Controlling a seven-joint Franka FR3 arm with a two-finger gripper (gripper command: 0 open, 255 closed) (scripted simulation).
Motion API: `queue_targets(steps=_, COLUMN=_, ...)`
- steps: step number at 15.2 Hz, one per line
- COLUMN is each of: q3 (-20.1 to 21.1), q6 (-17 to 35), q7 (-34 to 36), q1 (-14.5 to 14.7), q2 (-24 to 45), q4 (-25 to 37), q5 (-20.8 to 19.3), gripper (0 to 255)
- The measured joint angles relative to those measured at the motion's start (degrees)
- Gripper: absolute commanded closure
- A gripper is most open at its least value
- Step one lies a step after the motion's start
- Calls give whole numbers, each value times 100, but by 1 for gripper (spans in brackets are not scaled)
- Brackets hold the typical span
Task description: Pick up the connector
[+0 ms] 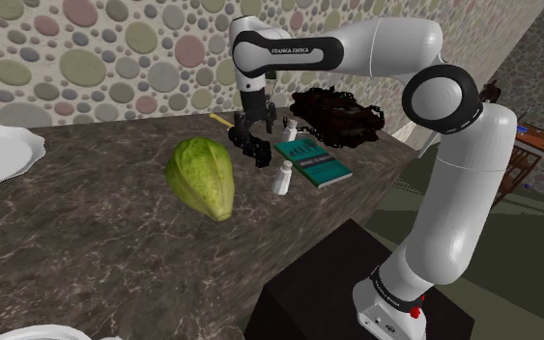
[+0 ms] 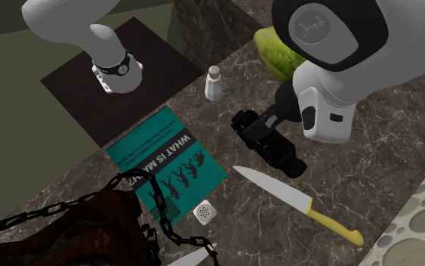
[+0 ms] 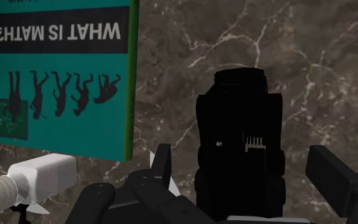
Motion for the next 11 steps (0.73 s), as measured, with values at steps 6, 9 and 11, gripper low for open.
queue_targets(steps=6, q3=-8, q6=245, q7=24, q1=-12, q2=41, q4=-195, q5=-14, gripper=255)
queue_targets(steps=9, q3=-8, q6=250, q7=25, q1=-13, q2=38, q4=-198, q5=-14, gripper=255)
queue_targets(steps=11, q3=-8, q6=251, q7=26, q1=-12, q2=37, q4=-199, q5=-15, gripper=255)
